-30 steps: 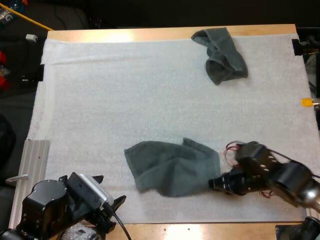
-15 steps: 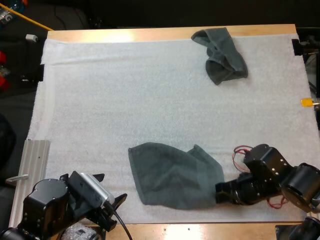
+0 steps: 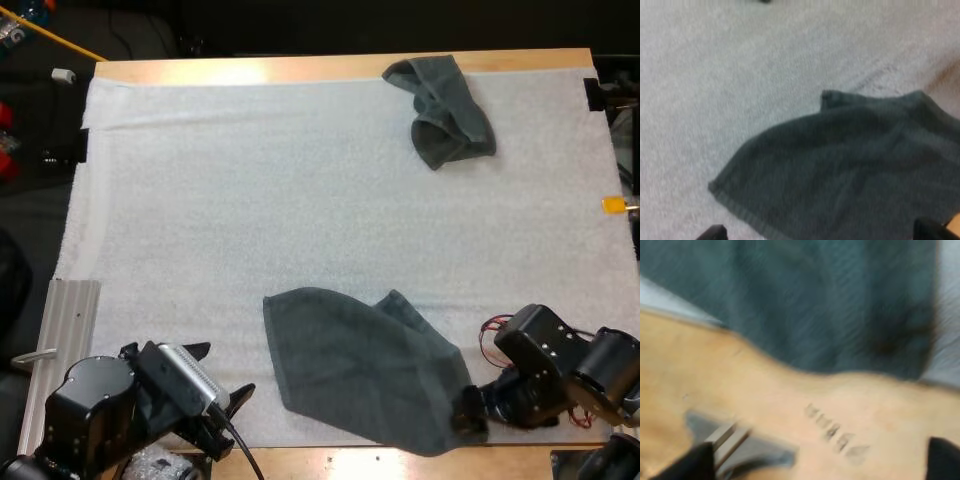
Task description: Pick towel from pile, fold and stack
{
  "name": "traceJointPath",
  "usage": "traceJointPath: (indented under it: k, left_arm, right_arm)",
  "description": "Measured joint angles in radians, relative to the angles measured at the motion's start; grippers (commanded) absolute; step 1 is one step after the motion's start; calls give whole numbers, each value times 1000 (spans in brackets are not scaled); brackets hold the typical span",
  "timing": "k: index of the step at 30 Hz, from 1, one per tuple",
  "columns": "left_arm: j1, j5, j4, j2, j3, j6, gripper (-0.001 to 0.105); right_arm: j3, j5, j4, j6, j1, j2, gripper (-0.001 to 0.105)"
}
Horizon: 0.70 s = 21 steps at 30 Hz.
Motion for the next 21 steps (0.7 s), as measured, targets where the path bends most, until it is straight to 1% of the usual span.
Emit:
traceJointPath:
  k: [2,4,6,8,9,11,12,16,21]
  left_arm:
    - [0,0,-21,3,0,2,69]
    - [0,0,-37,15,0,4,69]
    - [0,0,-40,40,0,4,69]
    - [0,0,-40,76,0,4,69]
    - [0,0,-40,95,0,4,69]
    - [0,0,-40,142,0,4,69]
    - [0,0,-40,164,0,4,69]
    - [0,0,-44,256,0,4,69]
    - [0,0,-51,357,0,4,69]
  right_arm:
    - [0,85,-30,-1,0,0,73]
    - [0,133,-97,-4,0,0,66]
    - [0,159,-174,-3,0,7,59]
    - [0,177,-253,-3,0,25,48]
    - [0,184,-285,-3,0,41,46]
    - [0,193,-361,-3,0,80,38]
    - [0,198,-395,-5,0,99,36]
    - [0,202,-519,-27,0,193,36]
    - [0,218,-616,-76,0,324,36]
